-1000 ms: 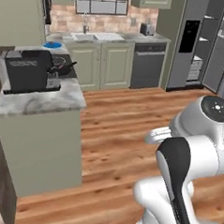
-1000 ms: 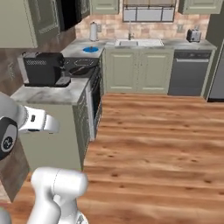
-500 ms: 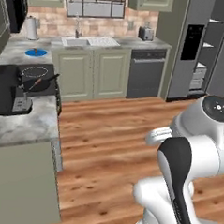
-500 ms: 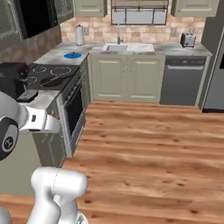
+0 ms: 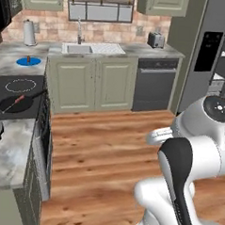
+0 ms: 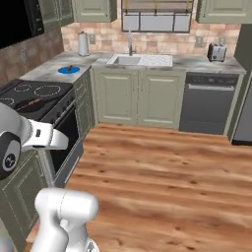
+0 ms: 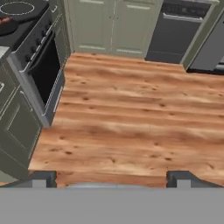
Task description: Place the cold items (bell pepper and tangerine) from the fridge in one tupperware on the dining counter. Place the warm items (kebab skewer and hot dog) in the stove area in another tupperware.
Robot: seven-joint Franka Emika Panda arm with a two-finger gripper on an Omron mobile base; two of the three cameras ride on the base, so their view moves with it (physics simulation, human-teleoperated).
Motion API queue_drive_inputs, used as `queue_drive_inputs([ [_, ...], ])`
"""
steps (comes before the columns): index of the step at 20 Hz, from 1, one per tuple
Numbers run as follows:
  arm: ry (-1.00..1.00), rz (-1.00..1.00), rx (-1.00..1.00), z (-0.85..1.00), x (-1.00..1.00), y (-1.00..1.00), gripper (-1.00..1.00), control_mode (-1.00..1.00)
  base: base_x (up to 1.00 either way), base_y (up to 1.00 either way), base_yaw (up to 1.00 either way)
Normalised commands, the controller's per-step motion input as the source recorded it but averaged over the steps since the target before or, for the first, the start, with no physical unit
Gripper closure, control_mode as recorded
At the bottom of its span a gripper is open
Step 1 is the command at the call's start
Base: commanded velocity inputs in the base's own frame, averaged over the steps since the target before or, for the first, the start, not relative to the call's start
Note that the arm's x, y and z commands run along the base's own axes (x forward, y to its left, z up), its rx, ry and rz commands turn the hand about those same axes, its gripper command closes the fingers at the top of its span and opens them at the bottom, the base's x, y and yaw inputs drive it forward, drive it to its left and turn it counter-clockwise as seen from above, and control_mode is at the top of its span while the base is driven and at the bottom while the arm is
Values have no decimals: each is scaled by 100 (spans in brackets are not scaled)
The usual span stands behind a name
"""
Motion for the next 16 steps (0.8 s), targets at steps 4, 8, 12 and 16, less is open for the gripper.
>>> queue_drive_inputs([
  [4, 0, 0, 0, 0, 0, 0, -100, 100, 100, -57, 30],
  [8, 0, 0, 0, 0, 0, 0, -100, 100, 100, -57, 38],
  [12, 0, 0, 0, 0, 0, 0, -100, 100, 100, -56, 41],
  [16, 0, 0, 0, 0, 0, 0, -100, 100, 100, -59, 44],
])
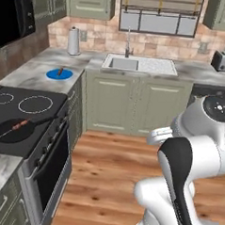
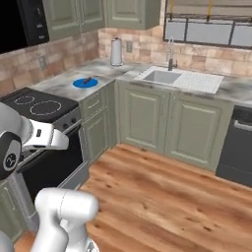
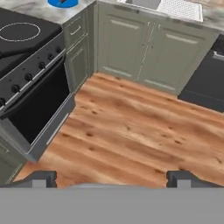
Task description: Place the cold items (bell pepper and tangerine) from the fridge in one tupperware on the dining counter. Place the warm items (kebab skewer and hot dog) in the stove area in another tupperware.
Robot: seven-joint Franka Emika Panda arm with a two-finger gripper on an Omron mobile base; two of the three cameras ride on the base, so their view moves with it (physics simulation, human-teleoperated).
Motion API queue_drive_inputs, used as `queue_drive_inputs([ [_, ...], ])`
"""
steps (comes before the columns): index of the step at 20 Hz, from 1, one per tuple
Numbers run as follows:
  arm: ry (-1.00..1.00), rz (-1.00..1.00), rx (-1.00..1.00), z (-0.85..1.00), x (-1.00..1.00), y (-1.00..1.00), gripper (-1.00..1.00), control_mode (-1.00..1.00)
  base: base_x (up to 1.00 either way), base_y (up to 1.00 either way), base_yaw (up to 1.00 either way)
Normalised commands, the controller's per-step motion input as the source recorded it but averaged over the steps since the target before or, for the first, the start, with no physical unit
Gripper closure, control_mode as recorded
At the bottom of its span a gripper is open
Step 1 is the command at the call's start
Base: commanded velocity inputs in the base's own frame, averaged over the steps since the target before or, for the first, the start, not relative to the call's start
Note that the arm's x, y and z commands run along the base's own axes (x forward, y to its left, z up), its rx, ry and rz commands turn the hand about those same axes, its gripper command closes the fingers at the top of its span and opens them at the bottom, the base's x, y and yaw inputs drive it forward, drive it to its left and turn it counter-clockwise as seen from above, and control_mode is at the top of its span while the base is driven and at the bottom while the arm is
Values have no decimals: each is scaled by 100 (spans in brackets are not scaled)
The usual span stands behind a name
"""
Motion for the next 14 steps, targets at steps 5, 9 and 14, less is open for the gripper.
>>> queue_drive_inputs([
  [5, 0, 0, 0, 0, 0, 0, -100, 100, 100, -62, 44],
  [9, 0, 0, 0, 0, 0, 0, -100, 100, 100, -59, 45],
  [14, 0, 0, 0, 0, 0, 0, -100, 100, 99, -65, 42],
])
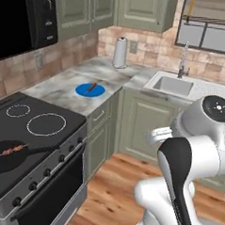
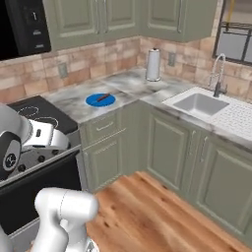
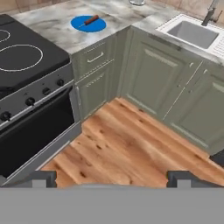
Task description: Place the cold items (bell pepper and tangerine) from the fridge in one tupperware on the dining counter. Place the warm items (kebab skewer and hot dog) in the stove area in another tupperware.
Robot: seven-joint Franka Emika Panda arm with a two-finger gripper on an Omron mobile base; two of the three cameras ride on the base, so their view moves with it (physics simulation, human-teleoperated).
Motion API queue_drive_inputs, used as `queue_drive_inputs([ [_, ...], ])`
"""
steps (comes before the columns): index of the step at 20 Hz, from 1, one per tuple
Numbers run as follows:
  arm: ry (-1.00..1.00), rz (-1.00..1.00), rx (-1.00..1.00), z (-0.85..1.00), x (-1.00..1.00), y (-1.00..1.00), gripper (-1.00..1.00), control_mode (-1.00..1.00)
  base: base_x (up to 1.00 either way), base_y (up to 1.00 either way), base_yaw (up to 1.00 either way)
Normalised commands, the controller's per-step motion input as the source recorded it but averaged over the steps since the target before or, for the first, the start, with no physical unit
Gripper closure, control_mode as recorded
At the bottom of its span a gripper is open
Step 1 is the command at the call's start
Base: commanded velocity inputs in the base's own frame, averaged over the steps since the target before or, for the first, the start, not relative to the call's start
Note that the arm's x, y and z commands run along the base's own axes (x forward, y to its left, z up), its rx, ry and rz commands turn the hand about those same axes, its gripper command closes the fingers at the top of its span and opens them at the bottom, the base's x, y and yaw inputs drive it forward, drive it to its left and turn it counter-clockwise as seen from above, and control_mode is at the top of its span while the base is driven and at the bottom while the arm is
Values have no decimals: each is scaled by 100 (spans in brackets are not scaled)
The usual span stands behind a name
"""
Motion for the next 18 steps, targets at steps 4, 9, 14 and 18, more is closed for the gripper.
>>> queue_drive_inputs([
  [4, 0, 0, 0, 0, 0, 0, -100, 100, 98, -66, 41],
  [9, 0, 0, 0, 0, 0, 0, -100, 100, 91, -58, 37],
  [14, 0, 0, 0, 0, 0, 0, -100, 100, 89, -44, 40],
  [18, 0, 0, 0, 0, 0, 0, -100, 100, 87, -18, 57],
])
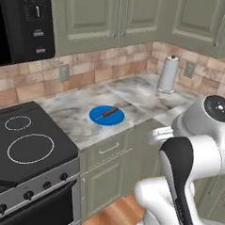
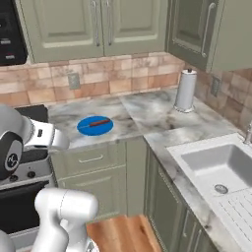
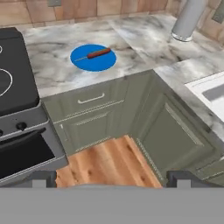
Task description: Place the cold items (bell pepper and tangerine) from the fridge in one tupperware on the dining counter. Place the warm items (kebab skewer and hot dog) in the stove area in another tupperware.
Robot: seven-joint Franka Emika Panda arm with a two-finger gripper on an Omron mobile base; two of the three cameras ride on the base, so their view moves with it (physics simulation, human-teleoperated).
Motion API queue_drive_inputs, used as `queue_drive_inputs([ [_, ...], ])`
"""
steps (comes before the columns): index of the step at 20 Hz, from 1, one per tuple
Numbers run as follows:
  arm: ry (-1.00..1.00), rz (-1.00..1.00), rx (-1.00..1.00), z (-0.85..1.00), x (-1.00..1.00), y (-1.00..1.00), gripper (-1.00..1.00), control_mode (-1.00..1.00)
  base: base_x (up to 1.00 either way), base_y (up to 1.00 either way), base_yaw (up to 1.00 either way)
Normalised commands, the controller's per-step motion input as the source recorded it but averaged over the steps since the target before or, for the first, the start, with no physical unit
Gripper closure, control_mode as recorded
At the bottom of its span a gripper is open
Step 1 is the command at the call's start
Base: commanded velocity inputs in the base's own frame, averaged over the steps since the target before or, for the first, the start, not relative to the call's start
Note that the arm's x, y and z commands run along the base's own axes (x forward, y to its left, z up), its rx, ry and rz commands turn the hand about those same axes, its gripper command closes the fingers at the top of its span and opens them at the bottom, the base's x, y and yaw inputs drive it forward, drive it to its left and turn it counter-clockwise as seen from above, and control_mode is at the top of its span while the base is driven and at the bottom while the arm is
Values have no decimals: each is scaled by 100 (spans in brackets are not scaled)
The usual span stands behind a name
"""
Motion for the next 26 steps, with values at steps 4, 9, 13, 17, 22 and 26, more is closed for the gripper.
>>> queue_drive_inputs([
  [4, 0, 0, 0, 0, 0, 0, -100, 100, 79, -9, 67],
  [9, 0, 0, 0, 0, 0, 0, -100, 100, 82, -31, 54],
  [13, 0, 0, 0, 0, 0, 0, -100, 100, 77, -40, 29],
  [17, 0, 0, 0, 0, 0, 0, -100, 100, 40, -7, -6],
  [22, 12, -44, 30, -44, 24, -28, -100, -100, 3, -4, -2],
  [26, 20, -86, 37, -55, 29, -17, -100, -100, 0, 0, 0],
])
